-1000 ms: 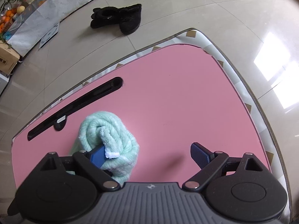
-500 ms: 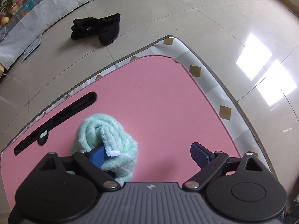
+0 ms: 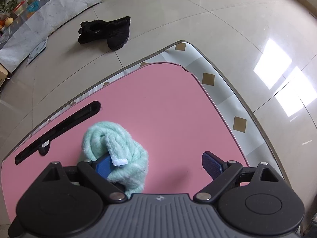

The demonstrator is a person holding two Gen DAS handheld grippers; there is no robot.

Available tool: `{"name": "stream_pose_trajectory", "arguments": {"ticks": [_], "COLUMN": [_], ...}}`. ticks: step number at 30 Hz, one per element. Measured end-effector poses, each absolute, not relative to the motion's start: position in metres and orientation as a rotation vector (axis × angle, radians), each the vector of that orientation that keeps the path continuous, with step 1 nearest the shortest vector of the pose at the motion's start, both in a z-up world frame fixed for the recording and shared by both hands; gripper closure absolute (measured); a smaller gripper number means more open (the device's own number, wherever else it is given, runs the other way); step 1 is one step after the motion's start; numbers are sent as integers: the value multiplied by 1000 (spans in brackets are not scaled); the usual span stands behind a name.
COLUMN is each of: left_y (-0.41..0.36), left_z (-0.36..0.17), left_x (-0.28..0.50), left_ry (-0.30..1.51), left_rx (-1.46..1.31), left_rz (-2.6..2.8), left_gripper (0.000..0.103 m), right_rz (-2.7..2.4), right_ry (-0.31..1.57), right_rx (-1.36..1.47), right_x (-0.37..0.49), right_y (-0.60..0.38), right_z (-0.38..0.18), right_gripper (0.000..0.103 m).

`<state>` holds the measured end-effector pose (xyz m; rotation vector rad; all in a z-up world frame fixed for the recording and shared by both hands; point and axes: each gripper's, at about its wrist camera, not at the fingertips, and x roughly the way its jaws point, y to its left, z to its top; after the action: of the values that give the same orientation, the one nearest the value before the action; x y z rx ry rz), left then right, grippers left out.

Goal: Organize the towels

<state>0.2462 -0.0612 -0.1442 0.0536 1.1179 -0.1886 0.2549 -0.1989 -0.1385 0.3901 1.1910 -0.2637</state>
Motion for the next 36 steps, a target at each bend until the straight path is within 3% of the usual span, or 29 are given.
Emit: {"name": "stream_pose_trajectory", "arguments": {"ticks": [8,36], "left_y": [-53,15], "left_z": [-144,-138], "left_x": [246,241], "left_ry": [1128,1136], "left_rx": [33,14], "left_rz": [-173,-65], "left_gripper": [0,0], "right_rz": [-209,-40], "right_ry": [1153,1178], "right_rx": [275,242], "right_x": [255,267], "right_y": [-180,-120], "right_z": [-134,-139], "right_gripper": [17,17]}}
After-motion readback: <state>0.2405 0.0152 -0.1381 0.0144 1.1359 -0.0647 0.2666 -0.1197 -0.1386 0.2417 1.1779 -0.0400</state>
